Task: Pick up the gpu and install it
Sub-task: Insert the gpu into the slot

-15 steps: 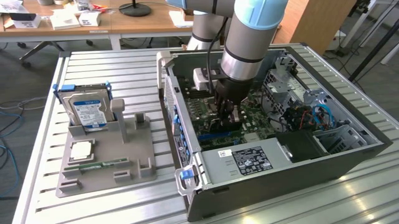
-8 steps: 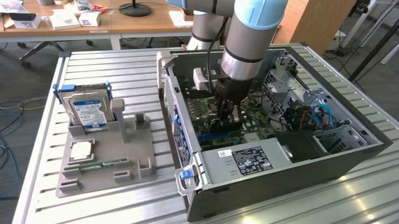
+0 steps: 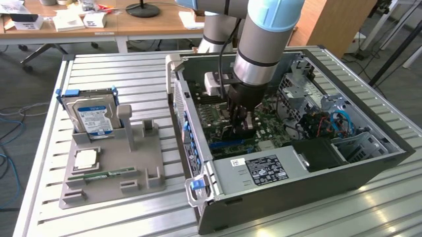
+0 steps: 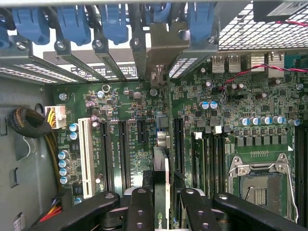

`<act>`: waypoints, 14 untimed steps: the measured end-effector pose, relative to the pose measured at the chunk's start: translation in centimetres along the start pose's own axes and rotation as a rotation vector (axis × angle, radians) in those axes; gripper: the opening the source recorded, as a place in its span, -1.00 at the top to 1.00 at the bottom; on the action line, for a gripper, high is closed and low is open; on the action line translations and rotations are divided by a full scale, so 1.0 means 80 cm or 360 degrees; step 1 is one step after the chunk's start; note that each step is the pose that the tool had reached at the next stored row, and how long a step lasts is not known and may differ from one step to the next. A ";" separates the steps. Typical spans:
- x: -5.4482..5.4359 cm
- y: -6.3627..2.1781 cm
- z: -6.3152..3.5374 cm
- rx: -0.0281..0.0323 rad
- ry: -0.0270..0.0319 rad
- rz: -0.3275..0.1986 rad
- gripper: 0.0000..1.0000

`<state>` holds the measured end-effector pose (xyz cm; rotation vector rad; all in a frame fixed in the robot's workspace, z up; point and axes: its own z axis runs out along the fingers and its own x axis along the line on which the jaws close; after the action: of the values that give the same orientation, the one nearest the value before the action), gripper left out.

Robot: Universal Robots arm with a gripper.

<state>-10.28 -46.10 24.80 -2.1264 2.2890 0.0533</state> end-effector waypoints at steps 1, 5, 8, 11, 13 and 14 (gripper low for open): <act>0.000 0.000 0.000 -0.00001 0.00000 0.0000 0.47; 0.000 0.000 0.001 0.00000 0.00000 0.0000 0.47; 0.000 0.000 0.001 0.00000 -0.00001 0.0000 0.47; 0.000 0.000 0.001 -0.00001 0.00000 0.0000 0.47; 0.000 0.000 0.001 0.00000 -0.00001 0.0000 0.47; 0.000 0.000 0.001 0.00000 0.00000 0.0000 0.47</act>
<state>-10.31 -46.10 24.72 -2.1264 2.2890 0.0533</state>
